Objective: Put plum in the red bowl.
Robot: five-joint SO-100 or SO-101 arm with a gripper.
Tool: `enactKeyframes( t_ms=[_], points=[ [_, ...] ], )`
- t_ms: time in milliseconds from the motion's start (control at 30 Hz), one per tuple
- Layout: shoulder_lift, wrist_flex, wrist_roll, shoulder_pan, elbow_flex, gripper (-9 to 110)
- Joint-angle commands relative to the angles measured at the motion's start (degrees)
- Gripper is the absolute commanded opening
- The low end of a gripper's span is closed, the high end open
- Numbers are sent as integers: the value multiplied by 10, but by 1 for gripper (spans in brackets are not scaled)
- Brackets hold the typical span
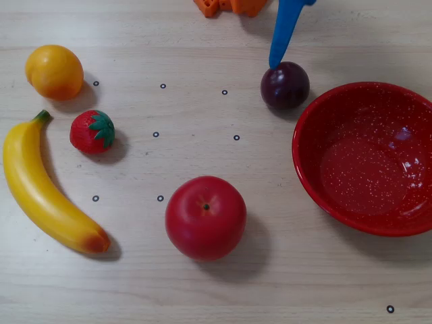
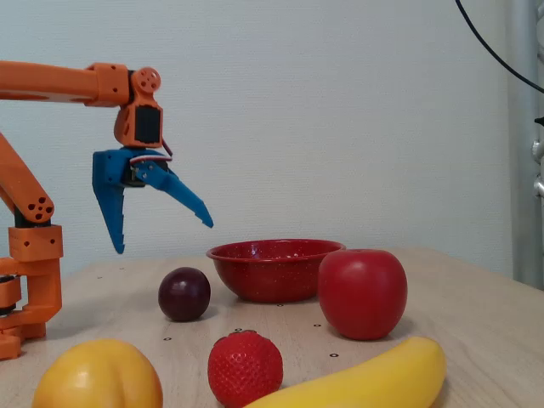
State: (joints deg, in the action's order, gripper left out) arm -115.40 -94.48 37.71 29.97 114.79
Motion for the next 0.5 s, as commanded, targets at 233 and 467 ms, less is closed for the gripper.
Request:
enactKeyframes(
  t_ms=[233,467],
  points=[
    [75,67,-4,3,-45,55],
    [130,93,-2,-1,-62,55]
  ],
)
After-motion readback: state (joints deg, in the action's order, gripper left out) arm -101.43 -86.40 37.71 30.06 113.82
